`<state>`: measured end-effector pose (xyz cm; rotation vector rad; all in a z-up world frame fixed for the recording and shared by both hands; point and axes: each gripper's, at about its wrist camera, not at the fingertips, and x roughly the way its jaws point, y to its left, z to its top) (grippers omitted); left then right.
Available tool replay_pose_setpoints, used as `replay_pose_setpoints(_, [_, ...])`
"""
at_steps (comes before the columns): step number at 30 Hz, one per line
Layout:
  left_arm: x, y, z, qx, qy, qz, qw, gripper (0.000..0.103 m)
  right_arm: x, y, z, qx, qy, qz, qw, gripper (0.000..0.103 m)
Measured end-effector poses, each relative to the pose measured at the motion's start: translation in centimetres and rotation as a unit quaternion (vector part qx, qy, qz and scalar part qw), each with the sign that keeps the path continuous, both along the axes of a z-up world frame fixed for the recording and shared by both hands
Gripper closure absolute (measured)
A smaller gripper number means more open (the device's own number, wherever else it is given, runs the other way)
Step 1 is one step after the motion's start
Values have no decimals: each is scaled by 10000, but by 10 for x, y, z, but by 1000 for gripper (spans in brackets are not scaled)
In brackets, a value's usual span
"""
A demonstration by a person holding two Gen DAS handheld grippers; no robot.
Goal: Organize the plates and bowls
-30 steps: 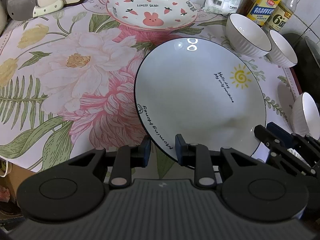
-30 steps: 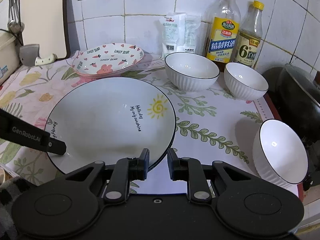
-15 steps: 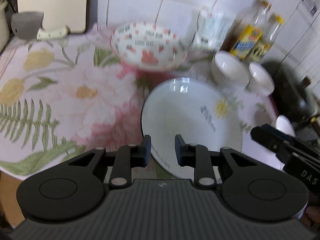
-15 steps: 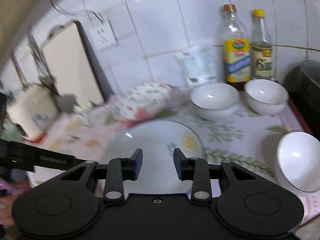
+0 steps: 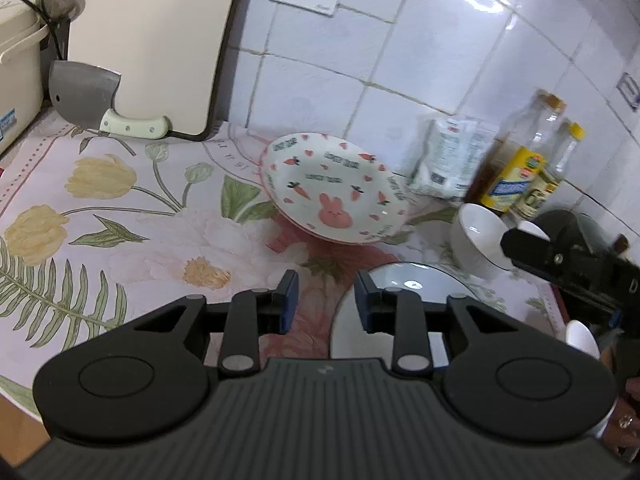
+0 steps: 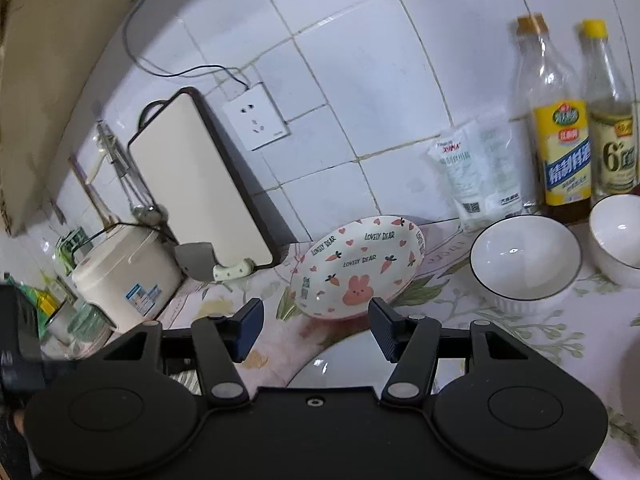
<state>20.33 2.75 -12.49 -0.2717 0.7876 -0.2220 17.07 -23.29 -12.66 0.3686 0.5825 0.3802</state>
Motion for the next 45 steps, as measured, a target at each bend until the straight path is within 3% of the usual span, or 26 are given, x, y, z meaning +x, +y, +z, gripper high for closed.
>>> replay_pose_setpoints(7, [38,2,-19,262,-218,314,9989,61,54,-6,-20,101,545,-202,9983,39])
replay_pose_setpoints(14, [73,-2,-39,261,-321,645,9971,52,99,-4,-53,153,1213,-487,9913,40])
replay_pose_setpoints(17, [89,-6,-51,328,-208,768,9963,51,109,5,-64,-114,1228,-545,9909,39])
replay_pose_setpoints(23, [117,-2,-74,133,149,999,9948,51,129,8,-81,-57,1440,-664,9873,40])
replay_pose_setpoints(26, [126,-2,-80,16,210,1003,9947,56,138,9,-88,-96,1532,-791,9850,40])
replay_pose_setpoints(29, [135,-2,-87,-138,355,996,9943,75,146,10,-95,49,1622,-813,9834,40])
replay_pose_setpoints(34, [146,3,-99,-532,530,936,9928,79,158,20,-98,-32,1704,-627,9834,40])
replay_pose_setpoints(41, [152,0,-100,-475,487,750,9949,83,172,14,-105,477,1759,-849,9796,38])
replay_pose_setpoints(44, [153,4,-100,-697,613,965,9910,85,170,13,-107,328,1675,-910,9811,53])
replay_pose_setpoints(45, [153,2,-100,-670,616,979,9910,86,169,12,-108,234,1670,-949,9811,65])
